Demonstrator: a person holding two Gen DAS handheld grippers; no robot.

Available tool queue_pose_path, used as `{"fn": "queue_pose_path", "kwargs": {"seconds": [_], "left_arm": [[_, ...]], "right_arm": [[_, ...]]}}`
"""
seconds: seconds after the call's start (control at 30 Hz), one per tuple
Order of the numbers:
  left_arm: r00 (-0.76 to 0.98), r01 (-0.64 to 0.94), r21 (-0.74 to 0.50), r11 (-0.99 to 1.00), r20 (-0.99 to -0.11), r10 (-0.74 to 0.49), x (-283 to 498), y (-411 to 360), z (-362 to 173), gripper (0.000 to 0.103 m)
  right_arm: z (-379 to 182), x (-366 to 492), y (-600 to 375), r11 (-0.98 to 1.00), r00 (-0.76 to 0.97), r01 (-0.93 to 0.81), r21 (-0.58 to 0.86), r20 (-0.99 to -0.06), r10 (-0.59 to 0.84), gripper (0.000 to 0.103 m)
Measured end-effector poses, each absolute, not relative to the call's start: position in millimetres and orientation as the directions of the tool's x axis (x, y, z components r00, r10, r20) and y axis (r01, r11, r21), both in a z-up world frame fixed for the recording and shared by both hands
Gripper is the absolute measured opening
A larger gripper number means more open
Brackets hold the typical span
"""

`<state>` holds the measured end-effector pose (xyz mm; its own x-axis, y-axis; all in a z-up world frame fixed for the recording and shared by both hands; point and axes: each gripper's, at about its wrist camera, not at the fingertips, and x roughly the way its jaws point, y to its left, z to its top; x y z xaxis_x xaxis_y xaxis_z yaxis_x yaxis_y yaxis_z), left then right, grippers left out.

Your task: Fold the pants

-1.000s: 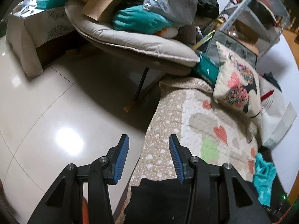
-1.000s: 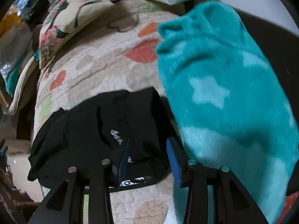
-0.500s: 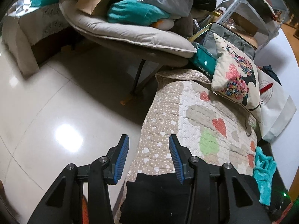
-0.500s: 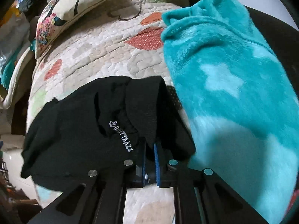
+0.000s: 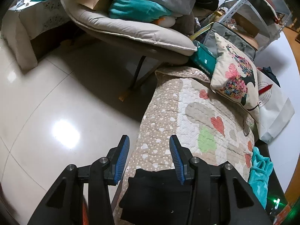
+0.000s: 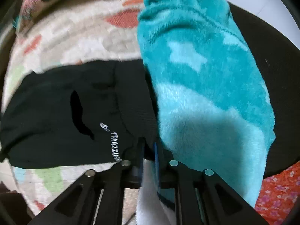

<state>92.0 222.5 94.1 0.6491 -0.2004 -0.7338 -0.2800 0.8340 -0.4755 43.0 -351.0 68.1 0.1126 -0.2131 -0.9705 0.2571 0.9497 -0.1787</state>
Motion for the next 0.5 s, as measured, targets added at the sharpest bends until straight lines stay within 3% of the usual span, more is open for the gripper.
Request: {"fn": "queue_pose_path", "kwargs": {"seconds": [0.13, 0.2, 0.27, 0.4, 0.5], "left_arm": [[0.648, -0.279, -0.478, 0.833, -0.734, -0.203, 92, 223, 94, 0.043], [0.646, -0.269, -0.484, 0.833, -0.732, -0.217, 92, 218, 95, 0.043], [0.643, -0.256, -0.482, 0.838, -0.732, -0.224, 92, 211, 95, 0.043], [0.628, -0.225, -0.460, 0.859, -0.743, -0.233, 93, 198, 95, 0.043], [0.621, -0.214, -0.448, 0.868, -0.749, -0.233, 93, 193, 94, 0.043]], "right_arm": [[91, 42, -342, 0.934, 0.153, 0.239, -0.265, -0.940, -0.306, 0.014], [115, 44, -329, 0.939, 0.251, 0.222, -0.264, -0.915, -0.317, 0.024], [134, 54, -304, 0.977, 0.376, 0.135, -0.166, -0.904, -0.206, 0.037], [133, 90, -248, 0.997, 0.452, -0.082, 0.003, -0.891, 0.040, 0.039], [111, 124, -206, 0.982, 0.444, -0.188, 0.026, -0.889, 0.109, 0.040]]}}
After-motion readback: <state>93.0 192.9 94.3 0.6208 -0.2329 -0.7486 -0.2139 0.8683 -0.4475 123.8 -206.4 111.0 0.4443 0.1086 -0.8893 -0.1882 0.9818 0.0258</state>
